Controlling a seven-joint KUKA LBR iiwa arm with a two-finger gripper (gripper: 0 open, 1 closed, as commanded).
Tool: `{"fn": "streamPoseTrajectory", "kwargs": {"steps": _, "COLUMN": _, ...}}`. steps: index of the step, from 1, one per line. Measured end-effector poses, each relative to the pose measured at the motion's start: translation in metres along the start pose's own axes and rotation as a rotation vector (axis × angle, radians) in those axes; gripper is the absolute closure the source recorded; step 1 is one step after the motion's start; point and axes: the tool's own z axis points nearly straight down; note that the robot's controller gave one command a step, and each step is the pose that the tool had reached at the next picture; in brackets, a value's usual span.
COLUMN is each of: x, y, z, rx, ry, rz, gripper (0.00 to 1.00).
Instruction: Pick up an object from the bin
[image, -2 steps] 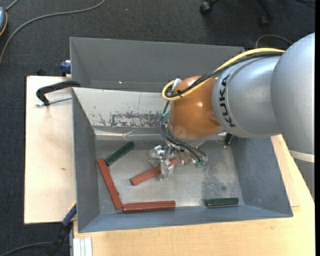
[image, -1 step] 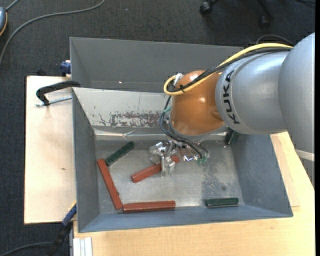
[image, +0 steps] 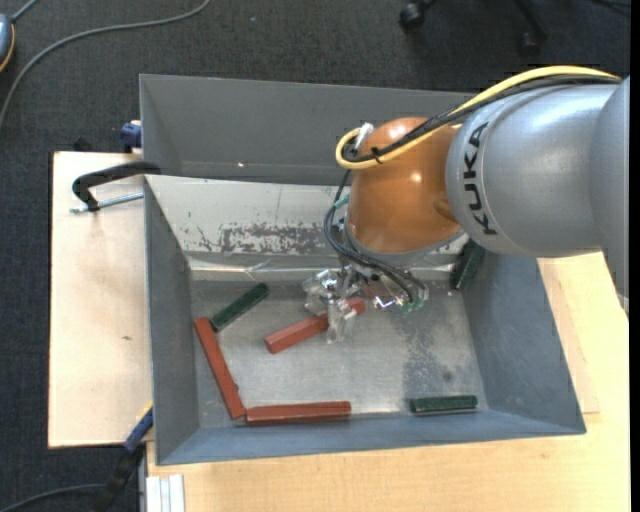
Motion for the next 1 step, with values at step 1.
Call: {"fn": "streamPoseTrajectory", "kwargs": {"steps": 1, "x": -0.0024, "y": 0.0004, "z": -0.047, "rx": -0.001, "ry": 0.002, "rz": 0.0, "gripper": 1.0}}
